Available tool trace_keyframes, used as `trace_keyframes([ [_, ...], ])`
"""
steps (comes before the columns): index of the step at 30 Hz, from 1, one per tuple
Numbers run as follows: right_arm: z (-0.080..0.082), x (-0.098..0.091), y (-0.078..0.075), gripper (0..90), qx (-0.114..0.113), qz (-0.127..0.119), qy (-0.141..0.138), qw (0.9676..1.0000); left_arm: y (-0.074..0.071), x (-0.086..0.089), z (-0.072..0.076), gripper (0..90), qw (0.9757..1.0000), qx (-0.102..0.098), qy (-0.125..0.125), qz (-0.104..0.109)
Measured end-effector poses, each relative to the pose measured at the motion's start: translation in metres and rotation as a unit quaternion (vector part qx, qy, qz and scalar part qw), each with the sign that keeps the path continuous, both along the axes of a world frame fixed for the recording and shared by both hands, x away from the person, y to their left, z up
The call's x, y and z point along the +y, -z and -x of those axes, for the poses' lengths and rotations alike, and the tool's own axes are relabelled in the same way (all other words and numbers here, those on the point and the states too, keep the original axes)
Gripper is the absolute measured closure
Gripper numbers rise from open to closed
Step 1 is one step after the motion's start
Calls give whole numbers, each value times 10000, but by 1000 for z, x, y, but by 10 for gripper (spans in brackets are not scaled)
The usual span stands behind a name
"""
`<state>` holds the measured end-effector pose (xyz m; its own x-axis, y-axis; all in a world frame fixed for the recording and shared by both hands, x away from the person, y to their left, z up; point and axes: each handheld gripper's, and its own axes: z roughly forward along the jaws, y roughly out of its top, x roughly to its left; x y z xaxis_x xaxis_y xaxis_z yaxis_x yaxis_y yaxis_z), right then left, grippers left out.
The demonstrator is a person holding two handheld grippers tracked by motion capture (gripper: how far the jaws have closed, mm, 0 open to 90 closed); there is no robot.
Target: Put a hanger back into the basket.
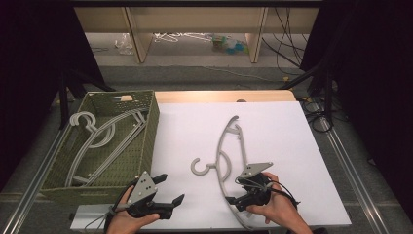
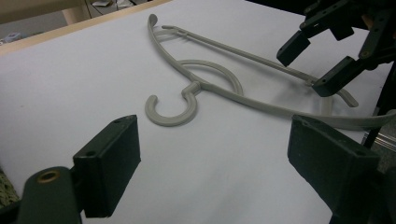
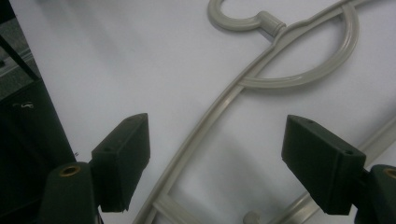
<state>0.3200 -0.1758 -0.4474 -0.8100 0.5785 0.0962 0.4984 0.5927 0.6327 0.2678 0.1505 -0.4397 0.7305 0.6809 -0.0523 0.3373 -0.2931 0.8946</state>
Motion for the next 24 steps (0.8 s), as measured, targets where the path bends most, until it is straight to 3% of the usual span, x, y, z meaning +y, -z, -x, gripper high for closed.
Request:
trace_keyframes([
  [8,-9,28,8,270,162,481,-43,9987,0,0,2,169,9999,-62,85,-47],
  [15,-22,47,23,295,354,1077,-190,9934,3,-2,2,166,9998,34,180,-106],
  [24,-30,62,23,263,521,1399,-215,9886,3,-1,1,169,9998,58,165,-78],
])
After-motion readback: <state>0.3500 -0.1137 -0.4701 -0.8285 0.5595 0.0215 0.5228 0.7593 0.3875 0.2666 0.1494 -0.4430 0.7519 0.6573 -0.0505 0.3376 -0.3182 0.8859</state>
